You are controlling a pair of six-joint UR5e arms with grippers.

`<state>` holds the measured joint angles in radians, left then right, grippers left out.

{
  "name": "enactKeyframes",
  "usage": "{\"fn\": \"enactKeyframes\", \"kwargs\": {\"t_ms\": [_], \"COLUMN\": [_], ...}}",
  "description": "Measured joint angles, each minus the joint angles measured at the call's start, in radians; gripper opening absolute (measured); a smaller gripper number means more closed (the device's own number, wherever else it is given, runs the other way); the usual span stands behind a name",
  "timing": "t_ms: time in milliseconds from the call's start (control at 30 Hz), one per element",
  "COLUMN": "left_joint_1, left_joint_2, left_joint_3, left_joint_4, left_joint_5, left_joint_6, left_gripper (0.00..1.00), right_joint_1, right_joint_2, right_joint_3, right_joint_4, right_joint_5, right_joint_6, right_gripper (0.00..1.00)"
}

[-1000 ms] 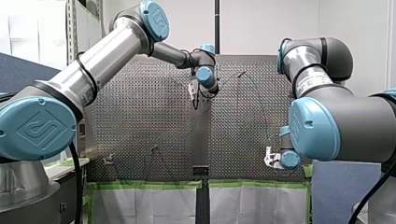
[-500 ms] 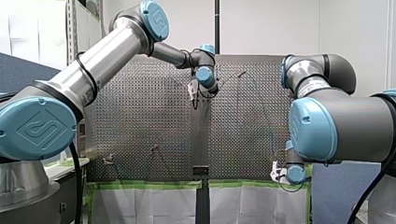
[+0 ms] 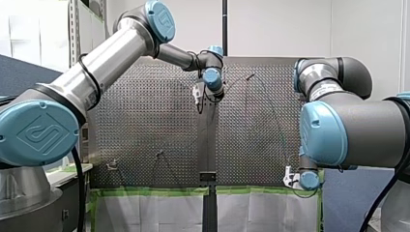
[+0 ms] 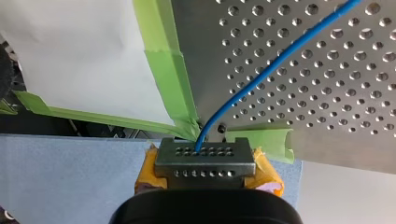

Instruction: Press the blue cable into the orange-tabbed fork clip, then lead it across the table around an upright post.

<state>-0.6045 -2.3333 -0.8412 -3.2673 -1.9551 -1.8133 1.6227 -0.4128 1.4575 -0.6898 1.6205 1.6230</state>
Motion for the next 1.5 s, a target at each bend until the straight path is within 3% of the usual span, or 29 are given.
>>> {"fn": "enactKeyframes", "kwargs": {"t_ms": [167,400,900,1133,1500], "left_joint_1": [-0.003,-0.01,-0.003,0.012,0.022], "left_joint_2": [0.0,0.0,0.0,0.001,0.004], "left_joint_3": [0.0,0.0,0.0,-0.003,-0.01], "left_joint_4": [-0.041,-0.062,-0.07,-0.12,-0.216], "left_joint_5": [-0.032,-0.064,-0.03,-0.029,-0.055], "left_joint_6": [-0.001,-0.021,-0.074,-0.098,-0.092], "left_gripper": [0.9,0.9,0.9,0.9,0.9], "right_joint_1": [-0.004,-0.012,-0.02,-0.02,-0.02], "right_joint_2": [0.008,0.053,0.062,0.062,0.062], "right_joint_3": [-0.003,-0.007,-0.028,-0.028,-0.028], "right_joint_4": [-0.005,-0.009,0.008,0.01,0.012], "right_joint_5": [-0.004,-0.005,-0.006,-0.007,-0.007], "right_joint_6": [-0.001,-0.003,-0.006,-0.009,-0.012], "right_gripper": [0.0,0.0,0.0,0.0,0.0]}}
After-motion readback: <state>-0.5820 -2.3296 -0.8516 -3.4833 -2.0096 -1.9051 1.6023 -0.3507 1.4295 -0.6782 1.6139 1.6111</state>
